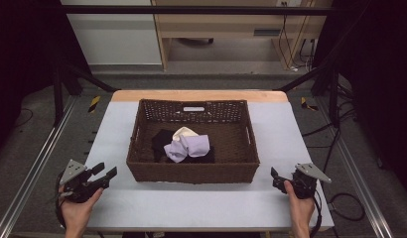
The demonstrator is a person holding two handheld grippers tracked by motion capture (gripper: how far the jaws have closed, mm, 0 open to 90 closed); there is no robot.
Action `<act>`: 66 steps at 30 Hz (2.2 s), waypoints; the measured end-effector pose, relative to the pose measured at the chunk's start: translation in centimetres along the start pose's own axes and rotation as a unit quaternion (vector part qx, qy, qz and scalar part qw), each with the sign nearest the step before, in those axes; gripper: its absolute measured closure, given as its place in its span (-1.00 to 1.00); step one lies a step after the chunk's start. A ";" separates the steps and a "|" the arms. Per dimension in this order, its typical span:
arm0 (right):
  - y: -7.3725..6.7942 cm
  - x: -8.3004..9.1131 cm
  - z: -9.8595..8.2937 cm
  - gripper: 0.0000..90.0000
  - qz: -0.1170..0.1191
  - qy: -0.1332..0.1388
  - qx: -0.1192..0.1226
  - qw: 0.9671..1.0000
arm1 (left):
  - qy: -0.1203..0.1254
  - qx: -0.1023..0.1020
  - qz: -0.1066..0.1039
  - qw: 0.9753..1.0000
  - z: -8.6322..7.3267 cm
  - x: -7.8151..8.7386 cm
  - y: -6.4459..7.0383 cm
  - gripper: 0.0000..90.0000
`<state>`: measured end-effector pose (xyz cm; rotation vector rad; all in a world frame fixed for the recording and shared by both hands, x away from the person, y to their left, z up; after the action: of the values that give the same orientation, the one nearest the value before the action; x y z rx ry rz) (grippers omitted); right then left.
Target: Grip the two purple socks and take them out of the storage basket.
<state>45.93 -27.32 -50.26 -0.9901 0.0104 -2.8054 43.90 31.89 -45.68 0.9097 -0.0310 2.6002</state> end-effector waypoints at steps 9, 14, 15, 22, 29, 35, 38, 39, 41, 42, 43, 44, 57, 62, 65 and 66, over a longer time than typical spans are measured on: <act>0.0 0.0 0.0 -0.88 -0.004 0.004 0.001 1.000 | 0.027 0.003 -0.008 1.000 1.6 1.3 0.5 -0.07; 0.1 -0.2 0.0 -0.88 0.006 -0.007 -0.005 1.000 | 0.041 -0.002 -0.015 0.999 3.0 2.2 1.2 -0.11; 0.1 -0.2 0.0 -0.88 0.006 -0.006 -0.007 1.000 | 0.041 -0.002 -0.015 0.999 3.0 2.2 1.2 -0.11; 0.1 -0.1 0.0 -0.88 0.002 -0.001 -0.006 1.000 | 0.056 -0.011 -0.016 0.998 5.5 2.6 1.9 -0.12; 0.0 0.0 0.0 -0.88 -0.002 0.001 -0.006 1.000 | 0.064 -0.031 -0.023 0.997 8.0 2.4 3.6 -0.13; 0.0 0.1 -0.1 -0.89 -0.004 0.005 -0.006 1.000 | 0.067 -0.045 -0.031 0.996 9.5 1.8 5.1 -0.14; 0.1 0.0 -0.1 -0.89 -0.002 0.002 -0.006 1.000 | 0.066 -0.050 -0.037 0.996 10.1 1.3 5.9 -0.15; 0.1 0.0 -0.1 -0.89 -0.003 0.002 -0.007 1.000 | 0.065 -0.050 -0.039 0.996 10.3 1.1 6.1 -0.15; 0.0 0.0 -0.1 -0.89 -0.005 0.004 -0.006 1.000 | 0.061 -0.050 -0.042 0.996 10.8 0.6 6.5 -0.15; 0.0 0.0 -0.1 -0.89 -0.005 0.004 -0.006 1.000 | 0.061 -0.051 -0.042 0.996 11.0 0.3 6.7 -0.15; 0.0 0.0 -0.1 -0.89 -0.005 0.004 -0.006 1.000 | 0.062 -0.050 -0.045 0.996 11.3 0.2 6.9 -0.15; 0.0 0.0 -0.1 -0.89 -0.003 0.002 -0.006 1.000 | 0.063 -0.050 -0.047 0.996 11.5 0.0 7.0 -0.15; 0.0 0.0 0.0 -0.89 -0.002 0.001 -0.001 1.000 | 0.049 -0.060 -0.051 0.996 13.8 -2.6 8.7 -0.14; -0.1 -0.1 0.0 -0.89 -0.004 -0.001 -0.001 1.000 | 0.038 -0.067 -0.046 0.996 14.6 -3.4 9.3 -0.13; -0.1 -0.1 0.0 -0.89 -0.003 -0.003 -0.001 1.000 | 0.034 -0.070 -0.044 0.996 14.9 -3.7 9.5 -0.12; -0.1 -0.1 0.0 -0.89 -0.004 -0.004 -0.001 1.000 | 0.031 -0.075 -0.041 0.996 15.2 -4.1 9.9 -0.12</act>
<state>45.99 -27.25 -50.38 -1.0028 0.0073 -2.8086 52.29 19.07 -35.10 0.7610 -0.1659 2.5092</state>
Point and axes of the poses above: each handheld gripper's, and its own axes: x roughly backward along the jaws, z roughly out of its top, y roughly to its right, the point moved 4 cm from there along -x, roughly forward along the jaws, and after that the axes turned 11 degrees about -y, right-handed, at the moved point
